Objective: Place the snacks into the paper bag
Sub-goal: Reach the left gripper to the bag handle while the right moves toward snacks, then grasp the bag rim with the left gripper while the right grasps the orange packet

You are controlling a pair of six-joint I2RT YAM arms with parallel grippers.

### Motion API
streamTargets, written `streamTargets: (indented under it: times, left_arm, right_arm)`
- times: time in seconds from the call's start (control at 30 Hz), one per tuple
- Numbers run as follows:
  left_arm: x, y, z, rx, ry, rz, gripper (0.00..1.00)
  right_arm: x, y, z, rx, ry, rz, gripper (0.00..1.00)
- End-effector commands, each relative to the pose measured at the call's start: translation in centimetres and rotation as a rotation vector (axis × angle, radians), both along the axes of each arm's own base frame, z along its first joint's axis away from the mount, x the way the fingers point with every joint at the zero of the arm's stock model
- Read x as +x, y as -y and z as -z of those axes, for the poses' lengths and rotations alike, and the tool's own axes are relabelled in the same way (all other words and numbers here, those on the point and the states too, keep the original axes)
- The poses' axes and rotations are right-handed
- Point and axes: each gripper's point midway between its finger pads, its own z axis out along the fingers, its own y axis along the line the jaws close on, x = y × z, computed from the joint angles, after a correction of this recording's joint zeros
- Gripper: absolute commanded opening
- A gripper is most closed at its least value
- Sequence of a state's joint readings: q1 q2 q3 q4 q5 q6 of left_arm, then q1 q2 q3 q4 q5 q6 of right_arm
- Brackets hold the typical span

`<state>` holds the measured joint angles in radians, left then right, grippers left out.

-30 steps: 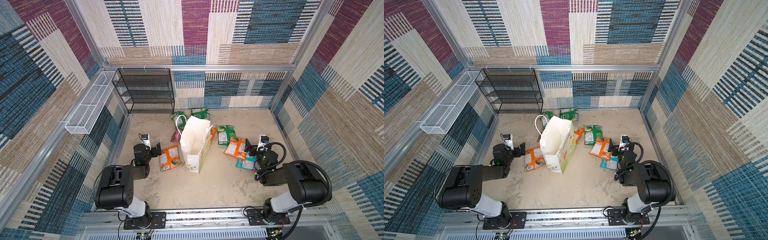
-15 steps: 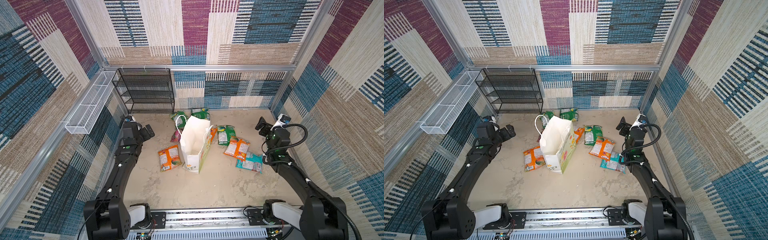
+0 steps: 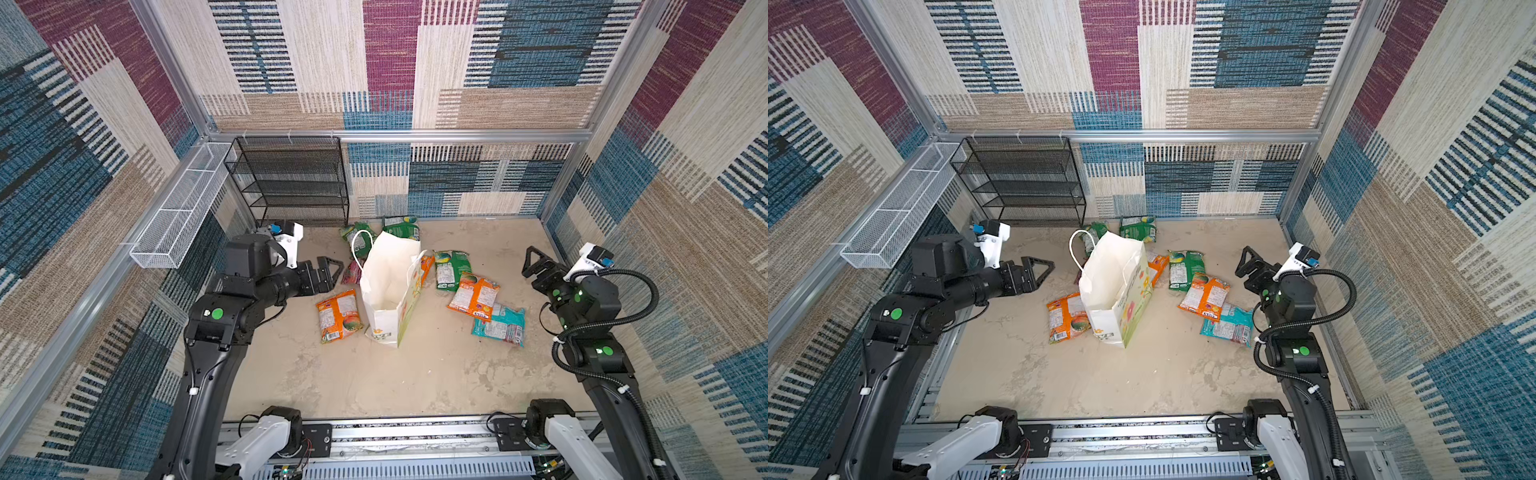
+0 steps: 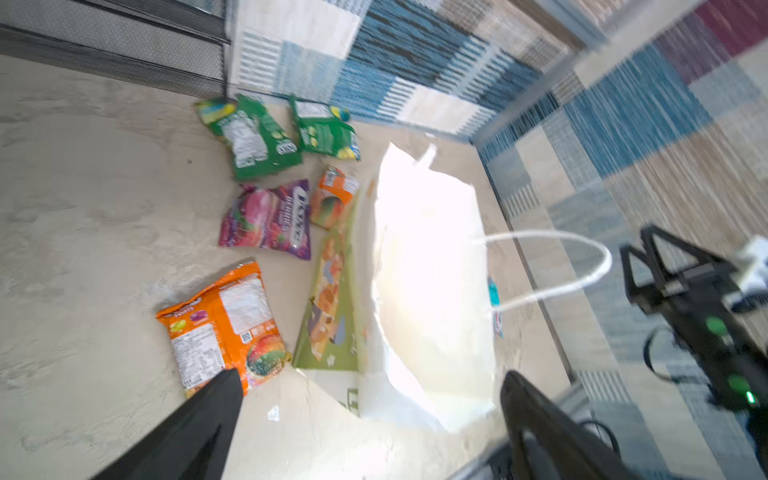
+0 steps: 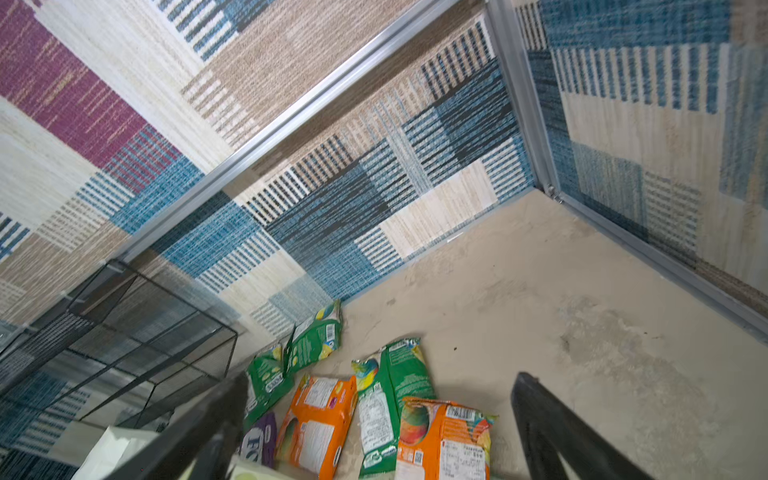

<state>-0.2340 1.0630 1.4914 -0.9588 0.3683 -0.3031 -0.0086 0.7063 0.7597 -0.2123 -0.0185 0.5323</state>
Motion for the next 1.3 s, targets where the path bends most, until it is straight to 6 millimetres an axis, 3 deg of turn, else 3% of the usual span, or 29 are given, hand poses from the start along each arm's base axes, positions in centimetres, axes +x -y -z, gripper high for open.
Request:
streamTargets:
  times: [0.0, 0.3, 0.47, 0.67, 0.97, 1.27]
  left_arm:
    - [-1.7, 1.0, 1.8, 0.141, -0.078, 0.101, 0.99]
    - [2.2, 1.6, 2.8, 0.316, -0.159, 0.031, 0.93]
    - [4.2, 3.0, 3.6, 0.327, -0.195, 0.040, 0.91]
    - [6.7, 4.3, 5.3, 0.347, -0.242, 0.047, 0.85]
    - [9.5, 5.7, 7.3, 0.358, -0.299, 0.036, 0.67]
    - [10.1, 7.0, 9.3, 0.358, -0.355, 0.054, 0.44]
  right_arm:
    - [-1.2, -1.8, 1.8, 0.003, -0.096, -0.108, 1.00]
    - [-3.0, -2.0, 1.7, -0.007, -0.119, -0.120, 1.00]
    - [-3.7, -2.1, 2.0, 0.004, -0.128, -0.126, 1.00]
    - [-3.6, -2.3, 3.8, 0.023, -0.174, -0.135, 1.00]
    - [-3.9, -2.3, 5.5, 0.046, -0.207, -0.126, 1.00]
    - [-3.9, -2.2, 7.1, 0.068, -0.243, -0.110, 1.00]
